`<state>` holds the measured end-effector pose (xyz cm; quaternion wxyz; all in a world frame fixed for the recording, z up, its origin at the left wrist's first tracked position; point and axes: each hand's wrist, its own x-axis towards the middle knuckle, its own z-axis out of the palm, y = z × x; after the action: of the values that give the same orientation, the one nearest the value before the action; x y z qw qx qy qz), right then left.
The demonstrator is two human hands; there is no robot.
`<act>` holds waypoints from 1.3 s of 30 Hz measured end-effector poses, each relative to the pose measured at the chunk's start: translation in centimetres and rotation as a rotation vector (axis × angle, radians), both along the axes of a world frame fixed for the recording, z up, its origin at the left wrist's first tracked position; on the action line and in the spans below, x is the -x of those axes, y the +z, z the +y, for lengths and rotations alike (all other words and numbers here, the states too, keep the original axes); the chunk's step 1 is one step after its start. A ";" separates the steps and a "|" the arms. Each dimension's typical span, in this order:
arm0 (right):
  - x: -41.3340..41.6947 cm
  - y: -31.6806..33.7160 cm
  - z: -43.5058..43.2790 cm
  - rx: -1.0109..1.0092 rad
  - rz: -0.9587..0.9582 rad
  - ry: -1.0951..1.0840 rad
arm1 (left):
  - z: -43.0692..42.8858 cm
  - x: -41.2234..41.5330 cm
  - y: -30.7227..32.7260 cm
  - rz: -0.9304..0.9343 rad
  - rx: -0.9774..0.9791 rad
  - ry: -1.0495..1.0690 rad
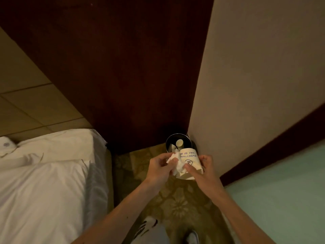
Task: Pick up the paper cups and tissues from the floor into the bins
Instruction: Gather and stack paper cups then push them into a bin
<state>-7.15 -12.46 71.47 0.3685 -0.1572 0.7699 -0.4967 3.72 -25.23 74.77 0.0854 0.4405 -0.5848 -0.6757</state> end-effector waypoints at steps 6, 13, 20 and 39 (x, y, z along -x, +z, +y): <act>5.9 -7.6 -7.7 -0.156 -0.077 0.003 | -8.7 6.5 -8.0 -0.101 -0.195 0.037; 13.5 -23.4 -18.0 -0.186 -0.248 -0.213 | -19.5 16.8 -25.6 -0.269 -0.257 -0.059; 15.9 -39.3 -21.9 -0.168 -0.370 -0.470 | -24.3 23.0 -41.7 -0.429 -0.270 -0.292; 16.0 -50.7 -22.0 -0.299 -0.209 -0.532 | -28.4 26.0 -55.1 -0.459 0.266 -0.785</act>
<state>-23.19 -34.47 20.76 0.3218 0.1572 0.8064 -0.4705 -22.32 -53.61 19.63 -0.2521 0.3095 -0.7924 -0.4613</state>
